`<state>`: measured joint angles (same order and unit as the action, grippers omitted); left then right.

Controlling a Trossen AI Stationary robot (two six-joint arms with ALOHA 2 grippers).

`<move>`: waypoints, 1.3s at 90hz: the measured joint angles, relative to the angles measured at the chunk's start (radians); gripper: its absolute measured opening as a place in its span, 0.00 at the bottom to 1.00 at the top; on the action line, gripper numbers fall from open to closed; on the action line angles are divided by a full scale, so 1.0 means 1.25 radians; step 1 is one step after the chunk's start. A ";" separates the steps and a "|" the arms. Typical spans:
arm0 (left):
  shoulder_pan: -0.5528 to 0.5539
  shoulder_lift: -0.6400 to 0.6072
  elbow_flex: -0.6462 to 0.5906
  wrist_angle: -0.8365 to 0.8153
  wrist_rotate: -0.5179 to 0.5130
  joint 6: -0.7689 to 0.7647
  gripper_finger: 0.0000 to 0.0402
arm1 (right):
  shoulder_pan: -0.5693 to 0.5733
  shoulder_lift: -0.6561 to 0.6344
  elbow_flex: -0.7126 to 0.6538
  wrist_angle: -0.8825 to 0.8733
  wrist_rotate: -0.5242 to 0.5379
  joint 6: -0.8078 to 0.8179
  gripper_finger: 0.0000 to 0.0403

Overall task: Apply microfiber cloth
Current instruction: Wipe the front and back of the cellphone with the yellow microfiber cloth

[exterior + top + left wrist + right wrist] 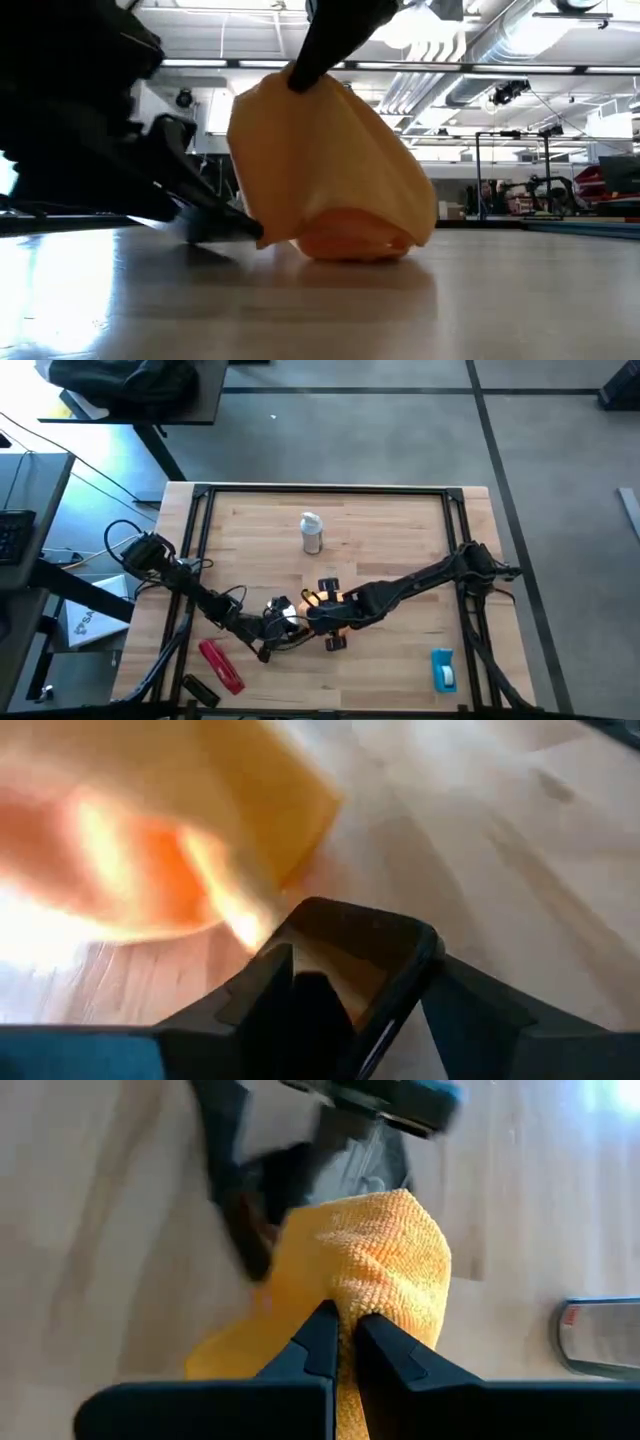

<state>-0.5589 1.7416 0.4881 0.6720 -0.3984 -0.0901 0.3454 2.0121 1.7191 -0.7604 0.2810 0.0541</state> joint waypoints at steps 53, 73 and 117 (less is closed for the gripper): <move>0.006 -0.189 0.010 -0.225 0.025 -0.050 0.58 | 0.001 0.000 0.000 0.000 -0.004 0.014 0.00; -0.018 -0.364 -0.096 -0.375 -0.117 -0.205 0.55 | 0.001 0.062 0.000 0.093 -0.060 -0.041 0.00; -0.037 -0.281 -0.250 -0.160 -0.215 -0.332 0.51 | -0.052 0.249 0.000 0.564 -0.147 -0.238 0.00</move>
<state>-0.6052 1.3899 0.1755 0.4723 -0.6670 -0.5045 0.2802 2.3238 1.7191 -0.0557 0.0974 -0.2440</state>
